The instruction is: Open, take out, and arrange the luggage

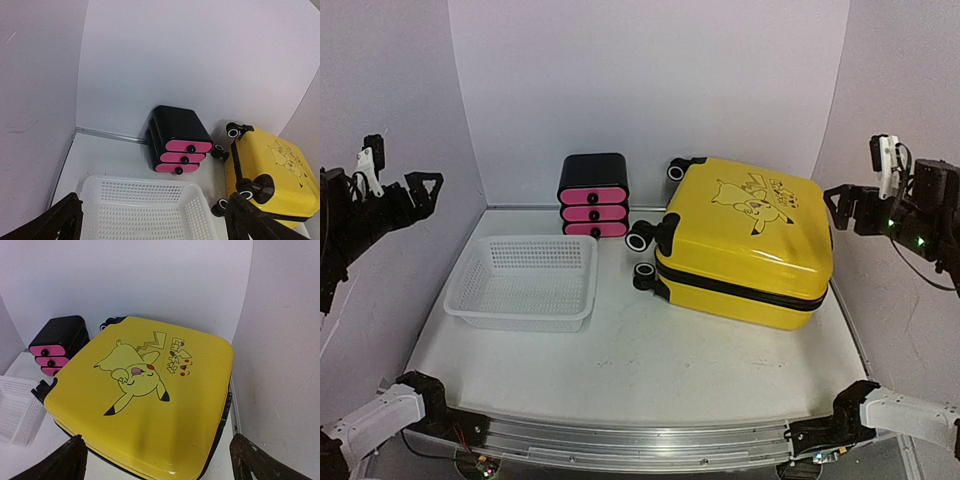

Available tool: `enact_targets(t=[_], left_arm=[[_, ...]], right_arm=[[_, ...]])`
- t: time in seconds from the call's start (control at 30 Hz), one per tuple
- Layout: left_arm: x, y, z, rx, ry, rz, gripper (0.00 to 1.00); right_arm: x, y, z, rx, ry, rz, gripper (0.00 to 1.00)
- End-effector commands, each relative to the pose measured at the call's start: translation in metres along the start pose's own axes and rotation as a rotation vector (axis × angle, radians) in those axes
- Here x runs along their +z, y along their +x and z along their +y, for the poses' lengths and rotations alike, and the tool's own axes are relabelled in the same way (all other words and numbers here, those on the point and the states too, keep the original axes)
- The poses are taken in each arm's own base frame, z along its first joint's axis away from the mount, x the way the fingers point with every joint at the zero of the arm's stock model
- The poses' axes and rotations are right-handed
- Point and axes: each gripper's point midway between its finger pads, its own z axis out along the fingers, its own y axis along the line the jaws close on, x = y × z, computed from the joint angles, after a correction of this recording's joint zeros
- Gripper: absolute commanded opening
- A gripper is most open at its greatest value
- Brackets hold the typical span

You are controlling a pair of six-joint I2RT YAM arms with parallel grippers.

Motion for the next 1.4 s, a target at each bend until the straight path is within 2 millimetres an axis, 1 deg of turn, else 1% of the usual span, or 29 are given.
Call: enact_targets(t=[0.0,0.07,0.13,0.23,0.33,0.4,0.47,0.53,0.6,0.63,0.73,0.8,0.87,0.9,0.93,0.97,1.0,1.03,1.1,1.13,1.2,1.23,1.3,1.37], left_arm=[[-0.001,-0.046,-0.019,-0.051,0.07,-0.108,1.0],[0.003,-0.051,-0.022,-0.063,0.084,-0.106,0.99],[0.009,-0.051,-0.026,-0.08,0.106,-0.088,0.99],[0.024,-0.042,-0.035,-0.111,0.155,-0.024,0.99],[0.044,-0.023,-0.044,-0.158,0.218,0.07,0.99],[0.059,-0.006,-0.055,-0.2,0.281,0.157,0.99],[0.072,0.014,-0.073,-0.229,0.356,0.255,0.99],[0.083,0.034,-0.096,-0.21,0.407,0.33,1.0],[0.09,0.057,-0.121,-0.193,0.449,0.4,0.99],[0.094,0.071,-0.137,-0.185,0.476,0.439,0.99],[0.103,0.109,-0.189,-0.155,0.57,0.541,0.99],[0.107,0.132,-0.224,-0.144,0.627,0.595,0.99],[0.11,0.149,-0.254,-0.15,0.673,0.641,0.99],[0.115,0.164,-0.269,-0.149,0.689,0.678,0.98],[0.113,0.163,-0.284,-0.144,0.722,0.679,0.97],[0.114,0.171,-0.298,-0.132,0.742,0.697,0.97],[0.119,0.184,-0.309,-0.122,0.748,0.723,0.96],[0.121,0.189,-0.319,-0.117,0.76,0.733,0.96],[0.131,0.2,-0.332,-0.125,0.766,0.757,0.94],[0.136,0.2,-0.339,-0.133,0.779,0.757,0.92],[0.145,0.205,-0.348,-0.142,0.788,0.768,0.88],[0.149,0.209,-0.351,-0.142,0.788,0.774,0.87],[0.158,0.211,-0.356,-0.143,0.78,0.768,0.85],[0.167,0.216,-0.356,-0.136,0.761,0.766,0.82]], right_arm=[[0.015,-0.017,-0.017,0.025,0.131,0.021,0.98],[0.026,-0.016,-0.018,0.017,0.156,0.053,0.98],[0.04,-0.014,-0.018,0.009,0.177,0.085,0.98],[0.063,-0.008,-0.015,-0.005,0.191,0.147,0.98],[0.088,0.001,-0.009,0.02,0.163,0.226,0.98],[0.105,0.01,-0.01,0.109,0.103,0.288,0.98],[0.121,0.02,-0.02,0.228,0.055,0.343,0.98],[0.128,0.025,-0.029,0.297,0.037,0.369,0.98],[0.132,0.029,-0.038,0.354,0.031,0.385,0.98],[0.134,0.033,-0.039,0.385,0.015,0.397,0.98],[0.138,0.044,-0.052,0.487,-0.001,0.415,0.98],[0.138,0.051,-0.065,0.518,0.035,0.421,0.98],[0.135,0.059,-0.078,0.518,0.088,0.426,0.98],[0.134,0.064,-0.085,0.513,0.118,0.427,0.98],[0.133,0.07,-0.092,0.517,0.14,0.435,0.98],[0.134,0.075,-0.095,0.523,0.147,0.446,0.98],[0.135,0.081,-0.095,0.53,0.141,0.46,0.98],[0.136,0.084,-0.093,0.538,0.124,0.47,0.98],[0.139,0.091,-0.083,0.554,0.069,0.487,0.98],[0.139,0.093,-0.078,0.562,0.043,0.493,0.98],[0.137,0.102,-0.07,0.576,0.001,0.514,0.98],[0.135,0.104,-0.065,0.585,-0.023,0.521,0.97],[0.13,0.11,-0.054,0.607,-0.073,0.537,0.94],[0.125,0.115,-0.041,0.633,-0.13,0.548,0.92]])
